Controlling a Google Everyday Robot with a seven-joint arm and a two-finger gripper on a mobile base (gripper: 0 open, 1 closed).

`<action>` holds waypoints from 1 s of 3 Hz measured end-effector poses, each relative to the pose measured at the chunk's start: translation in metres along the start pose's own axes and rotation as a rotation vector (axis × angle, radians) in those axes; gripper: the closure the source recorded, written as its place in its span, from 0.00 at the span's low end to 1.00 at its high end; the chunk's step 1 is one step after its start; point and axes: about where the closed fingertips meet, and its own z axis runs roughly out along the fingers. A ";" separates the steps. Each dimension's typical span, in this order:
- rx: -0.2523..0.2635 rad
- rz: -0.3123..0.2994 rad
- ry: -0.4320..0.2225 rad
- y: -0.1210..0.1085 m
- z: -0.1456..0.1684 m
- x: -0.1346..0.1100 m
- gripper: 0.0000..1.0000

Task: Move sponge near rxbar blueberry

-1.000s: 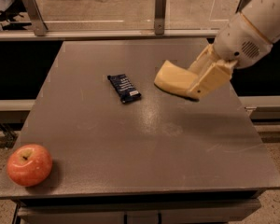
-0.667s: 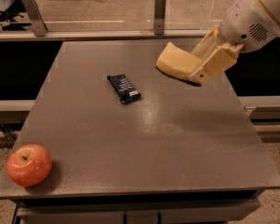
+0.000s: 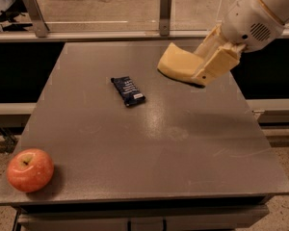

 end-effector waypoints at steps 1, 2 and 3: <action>0.093 -0.087 0.064 -0.024 0.004 -0.016 1.00; 0.135 -0.154 0.096 -0.054 0.019 -0.025 1.00; 0.128 -0.175 0.077 -0.078 0.046 -0.023 1.00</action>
Offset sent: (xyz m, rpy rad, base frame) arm 0.1027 0.0303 -0.0055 -0.1923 -0.2382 0.0841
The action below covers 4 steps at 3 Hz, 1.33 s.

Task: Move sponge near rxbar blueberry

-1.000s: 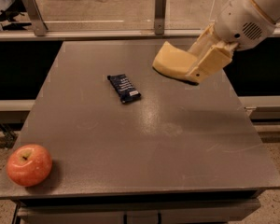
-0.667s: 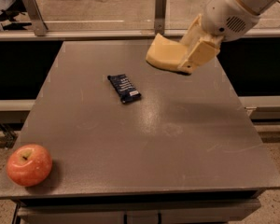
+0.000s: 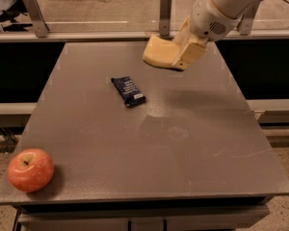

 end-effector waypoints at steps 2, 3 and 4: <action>-0.083 -0.009 -0.005 -0.015 0.070 -0.001 0.75; -0.108 -0.012 -0.029 -0.015 0.088 0.003 0.52; -0.152 -0.015 -0.032 -0.013 0.105 0.007 0.28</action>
Offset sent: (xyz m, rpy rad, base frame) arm 0.0473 0.0385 -0.0753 -0.0168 0.0994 0.0567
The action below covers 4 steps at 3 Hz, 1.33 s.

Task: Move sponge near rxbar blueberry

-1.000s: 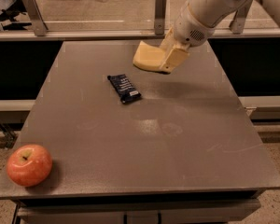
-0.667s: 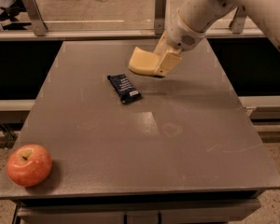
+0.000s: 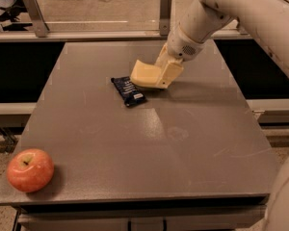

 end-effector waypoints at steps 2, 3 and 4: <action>-0.004 -0.001 0.000 0.000 0.003 -0.001 0.00; -0.004 -0.001 0.000 0.000 0.003 -0.001 0.00; 0.012 0.006 0.032 -0.005 -0.015 0.019 0.00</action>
Offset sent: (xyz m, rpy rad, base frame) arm 0.0000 0.0011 -0.0013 -0.0001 0.0014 0.0012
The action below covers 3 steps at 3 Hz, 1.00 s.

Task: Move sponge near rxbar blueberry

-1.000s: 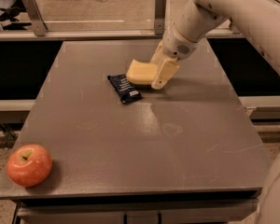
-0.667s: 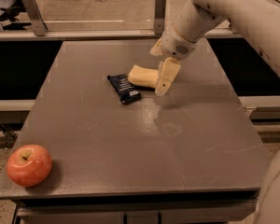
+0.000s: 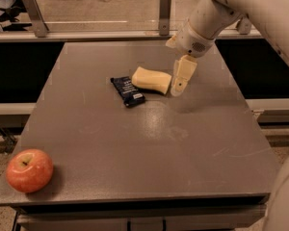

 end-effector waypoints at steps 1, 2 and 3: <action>0.076 0.077 0.102 -0.003 -0.032 0.041 0.00; 0.147 0.125 0.134 -0.003 -0.059 0.075 0.00; 0.147 0.125 0.134 -0.003 -0.059 0.075 0.00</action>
Offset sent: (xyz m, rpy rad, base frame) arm -0.0091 -0.1477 0.0408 -0.1149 -0.1383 -0.2912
